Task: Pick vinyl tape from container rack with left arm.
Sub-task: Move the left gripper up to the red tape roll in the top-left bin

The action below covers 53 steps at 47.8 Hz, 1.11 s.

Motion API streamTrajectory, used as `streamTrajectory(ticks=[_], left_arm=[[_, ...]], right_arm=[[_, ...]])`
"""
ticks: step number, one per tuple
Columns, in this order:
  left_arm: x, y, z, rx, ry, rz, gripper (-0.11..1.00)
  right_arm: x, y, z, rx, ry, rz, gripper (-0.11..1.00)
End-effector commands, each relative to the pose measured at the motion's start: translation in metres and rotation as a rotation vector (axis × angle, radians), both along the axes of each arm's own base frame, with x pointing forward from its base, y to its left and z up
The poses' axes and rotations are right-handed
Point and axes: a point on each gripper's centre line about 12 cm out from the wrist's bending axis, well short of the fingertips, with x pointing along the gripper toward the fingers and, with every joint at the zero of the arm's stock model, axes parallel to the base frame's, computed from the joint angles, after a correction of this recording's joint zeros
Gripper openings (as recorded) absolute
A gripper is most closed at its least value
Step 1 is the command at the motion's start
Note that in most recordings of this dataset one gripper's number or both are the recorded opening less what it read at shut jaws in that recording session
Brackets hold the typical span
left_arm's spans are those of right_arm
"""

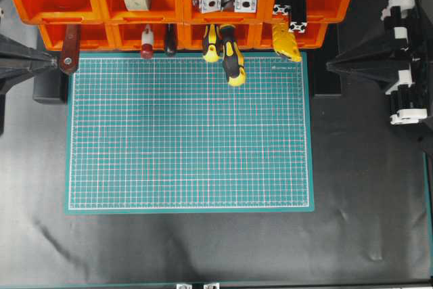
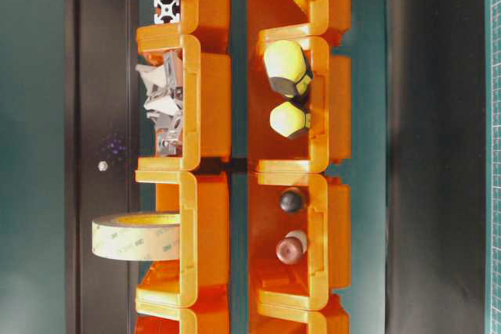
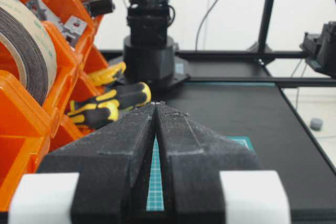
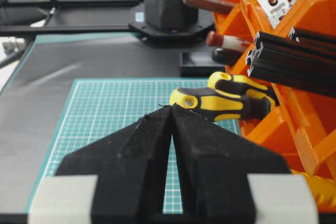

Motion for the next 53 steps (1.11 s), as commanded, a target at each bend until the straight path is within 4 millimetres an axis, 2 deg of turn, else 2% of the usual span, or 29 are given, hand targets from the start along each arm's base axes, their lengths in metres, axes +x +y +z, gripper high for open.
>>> streamTrajectory(ticks=[1, 4, 7, 22, 34, 41, 47, 53], left_arm=[[0.003, -0.001, 0.015, 0.029, 0.003, -0.005, 0.05], [0.004, 0.0, 0.025, 0.012, 0.028, -0.003, 0.03], [0.004, 0.001, 0.04, 0.006, 0.061, 0.002, 0.0], [0.001, 0.01, 0.115, 0.006, 0.266, 0.06, 0.0], [0.018, 0.027, 0.166, 0.014, 0.519, 0.147, 0.0], [0.03, 0.039, 0.177, 0.059, 0.728, 0.176, 0.0], [0.041, 0.048, 0.17, 0.128, 0.954, 0.159, 0.0], [0.052, 0.05, 0.16, 0.164, 1.108, 0.121, 0.0]], right_arm=[[0.003, 0.001, 0.013, 0.012, -0.041, 0.002, 0.02], [0.003, 0.001, 0.014, 0.017, -0.048, 0.001, 0.06], [0.002, 0.001, 0.015, 0.022, -0.052, 0.002, -0.01], [0.001, 0.001, 0.015, 0.066, -0.046, -0.002, -0.01], [0.001, 0.001, 0.014, 0.082, -0.033, -0.005, -0.01], [0.001, 0.001, 0.013, 0.082, -0.032, -0.005, -0.01], [0.001, 0.001, 0.013, 0.082, -0.032, -0.005, -0.01], [0.001, 0.001, 0.013, 0.082, -0.03, -0.005, -0.01]])
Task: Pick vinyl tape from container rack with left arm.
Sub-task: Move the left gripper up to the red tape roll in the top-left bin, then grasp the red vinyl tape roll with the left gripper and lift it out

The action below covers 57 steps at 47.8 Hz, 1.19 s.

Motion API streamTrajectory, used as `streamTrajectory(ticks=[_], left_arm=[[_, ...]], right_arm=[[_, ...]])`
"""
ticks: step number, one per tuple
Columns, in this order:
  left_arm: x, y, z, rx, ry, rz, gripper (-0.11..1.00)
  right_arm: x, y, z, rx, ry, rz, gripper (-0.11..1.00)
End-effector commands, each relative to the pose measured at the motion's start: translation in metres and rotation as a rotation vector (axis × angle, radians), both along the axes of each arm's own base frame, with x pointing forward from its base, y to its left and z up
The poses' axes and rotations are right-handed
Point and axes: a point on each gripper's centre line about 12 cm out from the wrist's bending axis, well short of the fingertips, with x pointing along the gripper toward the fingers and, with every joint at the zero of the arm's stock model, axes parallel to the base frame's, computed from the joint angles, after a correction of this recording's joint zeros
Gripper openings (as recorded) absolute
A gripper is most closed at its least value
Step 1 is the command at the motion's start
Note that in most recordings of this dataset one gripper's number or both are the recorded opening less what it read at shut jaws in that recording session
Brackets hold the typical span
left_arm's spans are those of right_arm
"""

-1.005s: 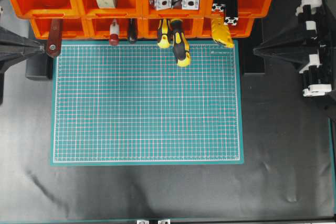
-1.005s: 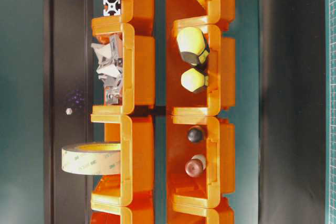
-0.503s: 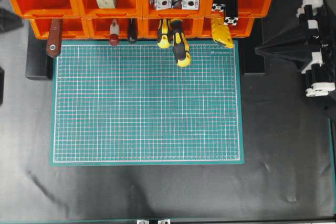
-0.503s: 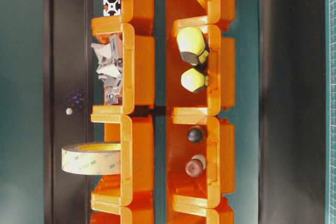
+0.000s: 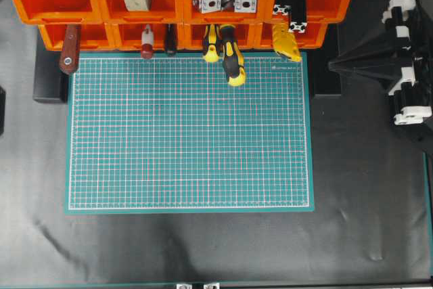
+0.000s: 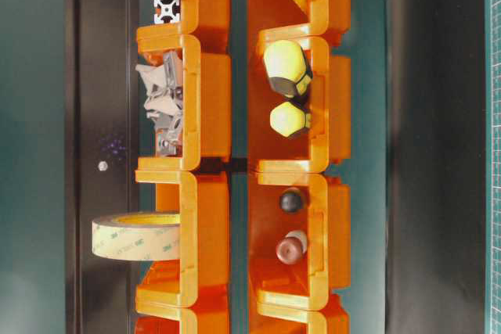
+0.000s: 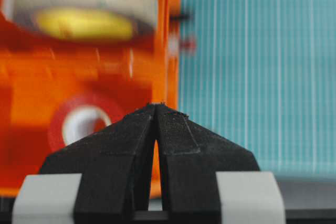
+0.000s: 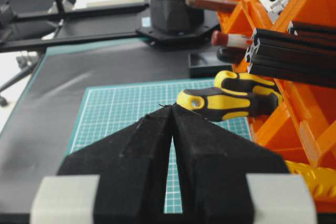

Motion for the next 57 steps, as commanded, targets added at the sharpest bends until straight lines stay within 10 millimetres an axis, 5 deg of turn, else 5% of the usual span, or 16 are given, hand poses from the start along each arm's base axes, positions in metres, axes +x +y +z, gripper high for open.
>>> streamTrajectory(ticks=[1, 11, 20, 25, 43, 57], left_arm=[[0.005, 0.002, 0.004, 0.001, 0.081, -0.01, 0.0], [0.016, 0.008, -0.004, 0.0, 0.171, 0.0, 0.12], [0.016, 0.016, -0.016, -0.008, 0.207, 0.024, 0.66], [0.017, 0.018, -0.023, -0.013, 0.227, 0.034, 0.88], [0.025, 0.026, -0.059, -0.017, 0.238, 0.05, 0.87], [0.023, 0.027, -0.062, -0.015, 0.223, 0.057, 0.86]], right_arm=[[0.003, 0.0, 0.011, 0.003, -0.021, 0.001, -0.01], [0.003, 0.002, 0.009, 0.003, -0.006, 0.009, -0.01], [0.003, 0.003, 0.008, 0.003, 0.003, 0.015, -0.01], [0.003, 0.004, 0.008, 0.003, 0.003, 0.018, -0.01], [0.002, 0.005, 0.008, 0.003, 0.005, 0.024, -0.01], [0.002, 0.006, 0.008, 0.003, 0.005, 0.032, -0.01]])
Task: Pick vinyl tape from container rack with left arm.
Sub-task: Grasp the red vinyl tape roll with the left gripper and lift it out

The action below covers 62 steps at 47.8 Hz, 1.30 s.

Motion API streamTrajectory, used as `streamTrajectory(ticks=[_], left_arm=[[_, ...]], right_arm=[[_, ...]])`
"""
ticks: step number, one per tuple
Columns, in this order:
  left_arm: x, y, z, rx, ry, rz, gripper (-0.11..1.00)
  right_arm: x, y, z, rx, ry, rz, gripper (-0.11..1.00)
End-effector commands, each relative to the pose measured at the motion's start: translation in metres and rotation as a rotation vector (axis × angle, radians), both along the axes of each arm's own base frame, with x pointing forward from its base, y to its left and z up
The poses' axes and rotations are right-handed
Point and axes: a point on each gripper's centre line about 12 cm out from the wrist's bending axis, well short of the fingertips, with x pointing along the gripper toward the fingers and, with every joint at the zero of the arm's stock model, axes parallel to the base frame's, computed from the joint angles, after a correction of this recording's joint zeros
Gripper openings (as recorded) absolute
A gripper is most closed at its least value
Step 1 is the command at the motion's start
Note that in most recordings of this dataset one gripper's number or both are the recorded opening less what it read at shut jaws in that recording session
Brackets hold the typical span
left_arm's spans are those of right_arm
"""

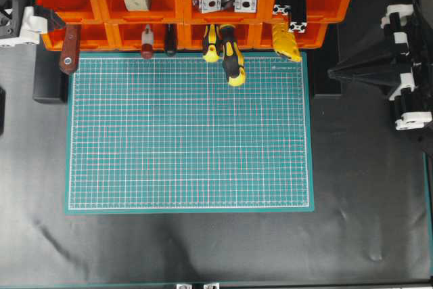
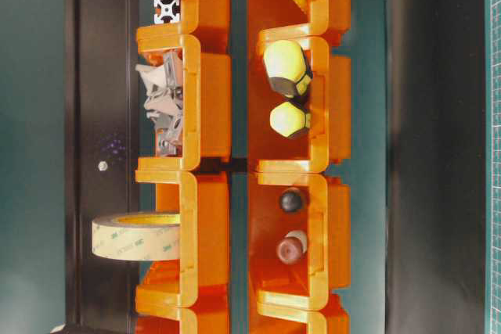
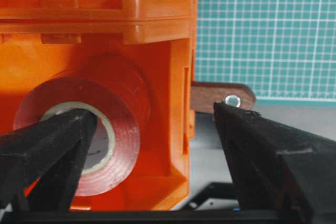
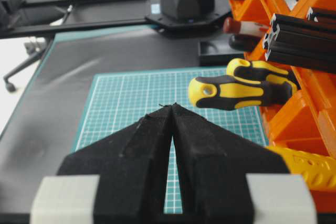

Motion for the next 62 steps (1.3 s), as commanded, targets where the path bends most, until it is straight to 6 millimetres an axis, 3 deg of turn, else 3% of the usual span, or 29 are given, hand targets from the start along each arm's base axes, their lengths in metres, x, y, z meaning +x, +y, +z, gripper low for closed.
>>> streamTrajectory(ticks=[1, 10, 15, 31, 39, 46, 56, 62], left_arm=[[-0.004, 0.001, 0.009, 0.011, -0.034, 0.005, 0.86], [-0.005, 0.004, 0.01, 0.012, -0.037, 0.015, 0.83], [-0.005, 0.007, 0.01, 0.016, -0.035, 0.016, 0.75], [-0.013, 0.019, 0.014, 0.04, -0.035, 0.014, 0.21], [-0.016, 0.017, 0.03, 0.05, -0.067, 0.01, 0.2], [-0.016, 0.003, 0.058, 0.052, -0.1, -0.028, 0.2], [-0.017, -0.041, 0.108, 0.02, -0.183, -0.121, 0.2], [-0.018, -0.066, 0.121, -0.034, -0.244, -0.124, 0.2]], right_arm=[[0.003, 0.001, 0.011, 0.002, -0.024, 0.003, -0.01], [0.003, 0.001, 0.011, 0.002, -0.024, 0.003, -0.01], [0.003, 0.001, 0.011, 0.004, -0.024, 0.003, -0.01], [0.003, 0.002, 0.011, 0.013, -0.024, 0.005, -0.01], [0.003, 0.002, 0.011, 0.011, -0.024, 0.009, -0.01], [0.003, 0.002, 0.01, 0.011, -0.021, 0.009, -0.01], [0.003, 0.002, 0.01, 0.011, -0.02, 0.009, -0.01], [0.003, 0.002, 0.01, 0.011, -0.02, 0.009, -0.01]])
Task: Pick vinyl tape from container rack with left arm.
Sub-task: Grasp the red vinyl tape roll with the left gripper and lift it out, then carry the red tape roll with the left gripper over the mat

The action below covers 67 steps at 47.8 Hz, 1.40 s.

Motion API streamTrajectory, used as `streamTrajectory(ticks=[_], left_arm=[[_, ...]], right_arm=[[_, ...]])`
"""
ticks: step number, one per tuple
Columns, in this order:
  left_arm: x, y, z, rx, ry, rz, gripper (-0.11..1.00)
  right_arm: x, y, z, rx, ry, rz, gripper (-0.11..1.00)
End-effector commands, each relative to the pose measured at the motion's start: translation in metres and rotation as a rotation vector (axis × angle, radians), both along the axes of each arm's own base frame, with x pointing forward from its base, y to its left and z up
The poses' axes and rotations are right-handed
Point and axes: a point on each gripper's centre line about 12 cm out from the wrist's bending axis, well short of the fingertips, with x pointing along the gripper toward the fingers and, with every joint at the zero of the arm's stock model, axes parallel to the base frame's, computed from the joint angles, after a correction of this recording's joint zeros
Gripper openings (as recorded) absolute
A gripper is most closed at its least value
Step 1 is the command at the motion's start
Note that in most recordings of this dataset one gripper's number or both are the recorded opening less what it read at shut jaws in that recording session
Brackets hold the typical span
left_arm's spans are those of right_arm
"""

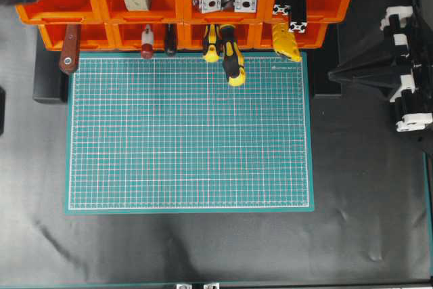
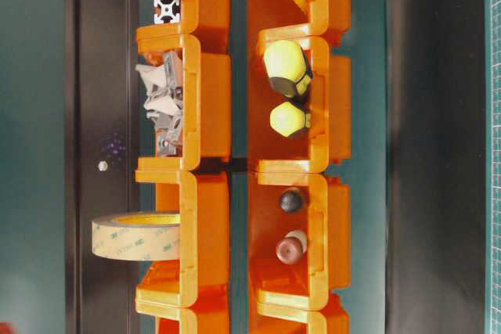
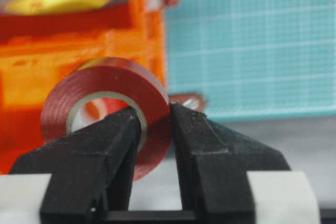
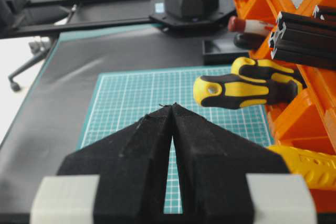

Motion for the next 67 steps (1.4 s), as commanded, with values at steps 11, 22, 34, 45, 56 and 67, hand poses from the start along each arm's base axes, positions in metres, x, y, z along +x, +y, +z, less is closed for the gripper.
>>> streamTrajectory(ticks=[11, 22, 34, 45, 56, 67], left_arm=[[0.02, -0.072, 0.006, -0.118, -0.152, -0.11, 0.2], [0.062, -0.122, -0.038, -0.134, -0.16, -0.229, 0.2], [0.108, -0.145, -0.132, -0.104, -0.08, -0.28, 0.2], [0.116, -0.142, -0.206, -0.072, 0.0, -0.302, 0.2], [0.107, -0.13, -0.237, -0.062, 0.06, -0.28, 0.2], [0.109, -0.126, -0.24, -0.064, 0.048, -0.273, 0.2]], right_arm=[[0.003, 0.0, 0.011, 0.006, -0.024, 0.001, -0.01], [0.003, 0.0, 0.011, 0.018, -0.025, -0.002, -0.01], [0.003, 0.002, 0.011, 0.019, -0.027, 0.007, -0.01], [0.003, 0.002, 0.011, 0.021, -0.027, 0.008, -0.01], [0.003, 0.002, 0.012, 0.022, -0.028, 0.008, -0.01], [0.003, 0.002, 0.012, 0.022, -0.028, 0.008, -0.01]])
